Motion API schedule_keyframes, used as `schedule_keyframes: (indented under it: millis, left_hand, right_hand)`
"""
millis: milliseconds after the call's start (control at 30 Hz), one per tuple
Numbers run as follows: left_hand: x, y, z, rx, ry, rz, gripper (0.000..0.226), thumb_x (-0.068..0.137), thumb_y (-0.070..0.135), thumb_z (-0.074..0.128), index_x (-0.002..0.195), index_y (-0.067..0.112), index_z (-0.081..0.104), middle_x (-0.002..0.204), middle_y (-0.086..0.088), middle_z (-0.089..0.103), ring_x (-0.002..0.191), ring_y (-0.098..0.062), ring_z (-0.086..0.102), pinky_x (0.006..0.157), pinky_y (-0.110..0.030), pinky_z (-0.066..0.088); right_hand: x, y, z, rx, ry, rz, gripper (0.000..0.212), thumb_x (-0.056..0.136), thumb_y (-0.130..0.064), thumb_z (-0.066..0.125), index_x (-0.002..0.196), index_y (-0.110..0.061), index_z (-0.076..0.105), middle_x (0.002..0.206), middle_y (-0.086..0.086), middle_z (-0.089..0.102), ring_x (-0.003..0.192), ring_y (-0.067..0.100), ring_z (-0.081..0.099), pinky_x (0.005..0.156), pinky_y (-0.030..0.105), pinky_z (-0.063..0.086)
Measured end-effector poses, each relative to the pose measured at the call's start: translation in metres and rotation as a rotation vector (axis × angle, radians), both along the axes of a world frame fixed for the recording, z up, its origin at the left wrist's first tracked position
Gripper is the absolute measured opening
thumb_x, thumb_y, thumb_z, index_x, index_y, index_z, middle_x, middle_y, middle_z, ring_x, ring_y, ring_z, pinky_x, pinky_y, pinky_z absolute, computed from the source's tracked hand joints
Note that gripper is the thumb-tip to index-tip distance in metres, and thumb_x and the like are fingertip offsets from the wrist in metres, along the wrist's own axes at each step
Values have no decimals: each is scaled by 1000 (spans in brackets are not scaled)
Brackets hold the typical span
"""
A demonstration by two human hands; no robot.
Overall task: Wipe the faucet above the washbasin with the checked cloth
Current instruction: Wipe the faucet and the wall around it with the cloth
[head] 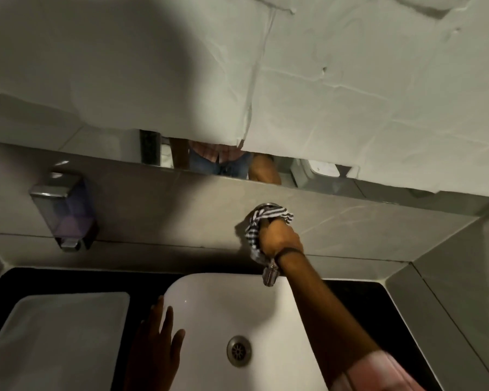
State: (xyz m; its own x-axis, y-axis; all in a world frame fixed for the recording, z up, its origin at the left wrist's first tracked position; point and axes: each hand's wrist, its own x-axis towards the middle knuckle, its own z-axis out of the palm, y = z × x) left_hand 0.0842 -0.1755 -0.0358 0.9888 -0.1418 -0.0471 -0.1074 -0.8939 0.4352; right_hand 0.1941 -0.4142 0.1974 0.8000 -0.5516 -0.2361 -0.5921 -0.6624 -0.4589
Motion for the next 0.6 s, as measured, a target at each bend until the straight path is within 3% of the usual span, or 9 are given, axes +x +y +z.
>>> schedule_keyframes:
  millis: [67,167,333,467,500,600]
  left_hand:
    - [1,1,0,4,-7,1,79,97,58,13,134,2,54,151,-20,41,132,-41,46,102,-56,40]
    - [0,0,-3,4,-6,5,78,97,59,13,136,3,52,153,-19,39,134,-40,44,103,-56,39]
    - [1,0,2,5,-19,4,83,96,59,11,130,-1,57,147,-24,45,127,-44,51,97,-60,44]
    - [4,-1,1,16,-18,-13,83,97,58,13,125,-4,60,138,-31,52,117,-51,57,89,-65,48]
    - [4,-1,1,14,-26,-13,80,97,57,14,126,-3,57,137,-31,53,117,-52,57,88,-65,48]
    - [4,0,0,12,-12,-13,81,97,58,12,129,-2,56,140,-30,51,120,-50,55,92,-64,46]
  right_hand:
    - [10,0,2,126,-34,-37,45,91,-49,51,97,-10,73,101,14,76,74,26,68,63,25,44]
    - [-6,-1,-25,54,-180,-79,47,102,-52,42,111,-14,69,115,16,75,101,37,69,81,36,45]
    - [-59,17,-81,249,-764,-180,32,98,-53,44,109,-28,61,104,-2,75,97,23,69,79,32,48]
    - [-91,28,-125,295,-859,-177,18,94,-42,40,97,-27,50,98,8,71,89,27,67,87,50,56]
    - [-89,24,-128,293,-850,-166,18,94,-41,40,99,-27,50,99,7,71,90,26,67,89,44,56]
    - [-74,14,-118,218,-871,-133,30,96,-45,43,118,-26,53,103,-7,71,90,10,65,80,4,46]
